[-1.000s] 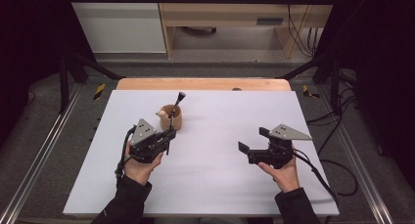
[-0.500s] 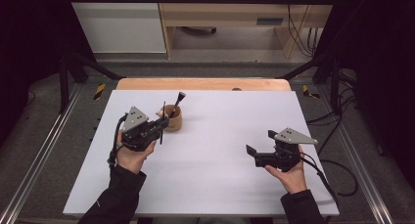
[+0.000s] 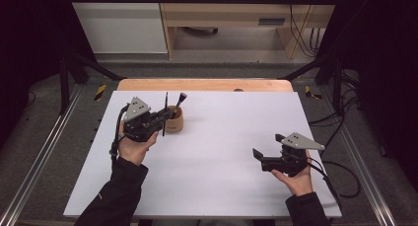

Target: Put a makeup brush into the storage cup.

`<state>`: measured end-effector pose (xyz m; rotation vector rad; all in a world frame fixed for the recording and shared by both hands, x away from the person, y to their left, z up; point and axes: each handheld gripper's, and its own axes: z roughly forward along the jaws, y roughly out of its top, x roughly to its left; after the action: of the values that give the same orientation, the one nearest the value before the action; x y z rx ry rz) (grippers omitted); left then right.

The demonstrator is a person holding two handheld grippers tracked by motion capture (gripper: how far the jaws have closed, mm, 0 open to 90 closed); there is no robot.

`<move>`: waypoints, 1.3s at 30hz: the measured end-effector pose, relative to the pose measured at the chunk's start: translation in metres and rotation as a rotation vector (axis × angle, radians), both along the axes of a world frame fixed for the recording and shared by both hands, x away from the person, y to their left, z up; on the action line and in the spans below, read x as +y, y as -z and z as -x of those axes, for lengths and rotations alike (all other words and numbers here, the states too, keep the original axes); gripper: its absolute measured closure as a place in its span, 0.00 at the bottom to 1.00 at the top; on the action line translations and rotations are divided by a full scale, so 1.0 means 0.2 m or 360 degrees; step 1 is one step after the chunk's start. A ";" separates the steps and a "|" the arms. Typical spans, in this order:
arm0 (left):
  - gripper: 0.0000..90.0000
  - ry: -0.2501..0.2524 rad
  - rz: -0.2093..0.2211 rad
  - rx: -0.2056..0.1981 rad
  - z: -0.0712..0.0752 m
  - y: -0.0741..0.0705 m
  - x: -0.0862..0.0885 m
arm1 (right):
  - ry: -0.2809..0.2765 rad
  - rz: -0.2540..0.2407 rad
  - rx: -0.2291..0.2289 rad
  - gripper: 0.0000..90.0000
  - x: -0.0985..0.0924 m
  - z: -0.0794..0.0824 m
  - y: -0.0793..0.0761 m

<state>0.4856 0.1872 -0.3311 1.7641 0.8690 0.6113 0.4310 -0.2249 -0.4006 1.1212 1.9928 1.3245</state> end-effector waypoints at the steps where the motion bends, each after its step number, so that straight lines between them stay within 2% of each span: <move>1: 0.93 0.0000 0.0007 -0.0002 -0.01 0.00 0.00 | -0.0003 -0.0007 -0.0002 0.06 0.00 0.00 0.00; 11: 0.93 -0.0010 0.0008 -0.0007 -0.09 -0.03 0.00 | 0.0016 -0.0040 0.0012 0.06 -0.03 0.01 0.02; 18: 0.93 -0.0022 0.0031 -0.0008 -0.14 -0.03 0.00 | 0.0029 -0.0060 -0.0004 0.06 -0.04 0.03 0.03; 39: 0.93 -0.0081 0.0017 0.0034 -0.32 0.00 -0.02 | 0.0022 -0.0064 0.0004 0.06 -0.04 0.04 0.04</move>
<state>0.5501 0.1836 -0.3308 1.7460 0.9332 0.6207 0.4240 -0.2322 -0.4080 1.1533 1.9651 1.3623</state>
